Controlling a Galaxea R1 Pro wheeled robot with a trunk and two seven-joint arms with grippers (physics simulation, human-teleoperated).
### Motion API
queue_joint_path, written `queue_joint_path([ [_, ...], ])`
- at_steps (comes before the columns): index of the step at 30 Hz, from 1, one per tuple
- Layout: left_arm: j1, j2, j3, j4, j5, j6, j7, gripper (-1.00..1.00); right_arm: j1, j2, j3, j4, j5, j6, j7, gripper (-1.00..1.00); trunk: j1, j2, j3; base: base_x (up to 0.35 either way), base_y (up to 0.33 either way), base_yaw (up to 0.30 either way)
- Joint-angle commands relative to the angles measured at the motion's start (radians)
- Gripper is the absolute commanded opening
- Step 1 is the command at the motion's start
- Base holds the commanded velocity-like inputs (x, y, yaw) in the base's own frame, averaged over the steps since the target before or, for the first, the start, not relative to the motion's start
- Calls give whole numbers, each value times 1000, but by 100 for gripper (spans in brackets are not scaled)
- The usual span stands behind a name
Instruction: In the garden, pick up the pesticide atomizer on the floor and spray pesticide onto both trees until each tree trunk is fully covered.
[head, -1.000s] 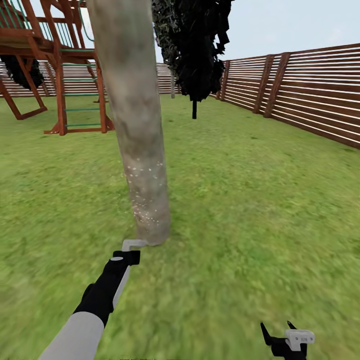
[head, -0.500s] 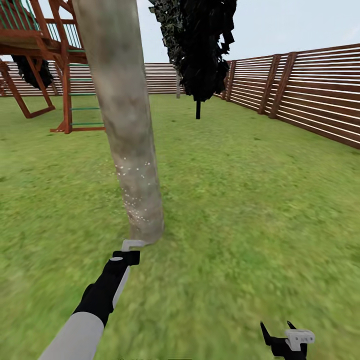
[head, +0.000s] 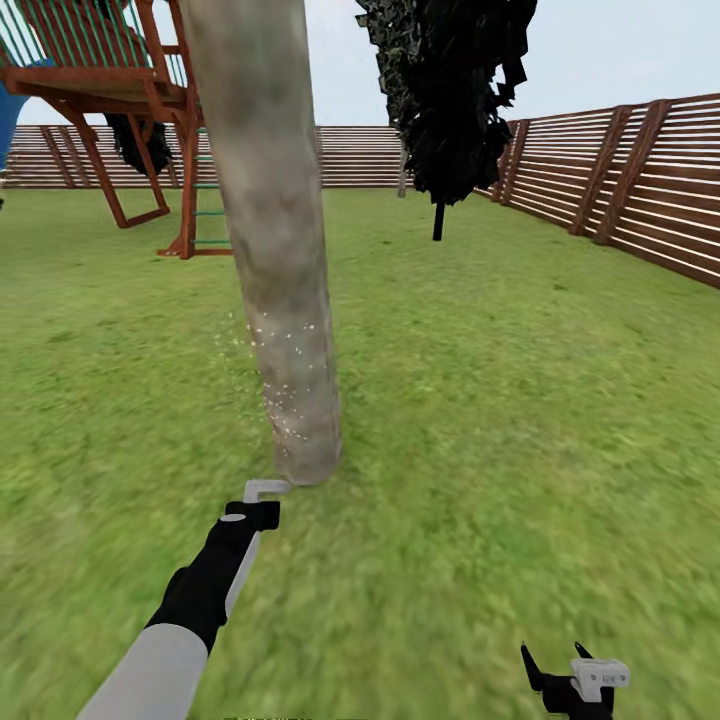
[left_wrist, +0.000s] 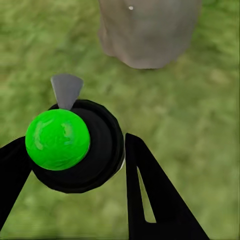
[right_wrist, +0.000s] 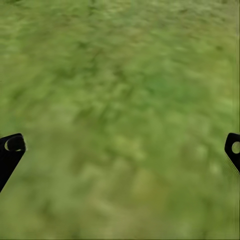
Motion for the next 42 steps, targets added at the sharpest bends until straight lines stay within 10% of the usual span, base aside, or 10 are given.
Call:
queue_joint_path([
  [1,0,0,0,0,0,0,0,-100,0,0,0,0,0,0,0,100,0,0,0,6,-275,276],
  [42,0,0,0,0,0,0,0,-100,0,0,0,0,0,0,0,100,0,0,0,0,-275,154],
])
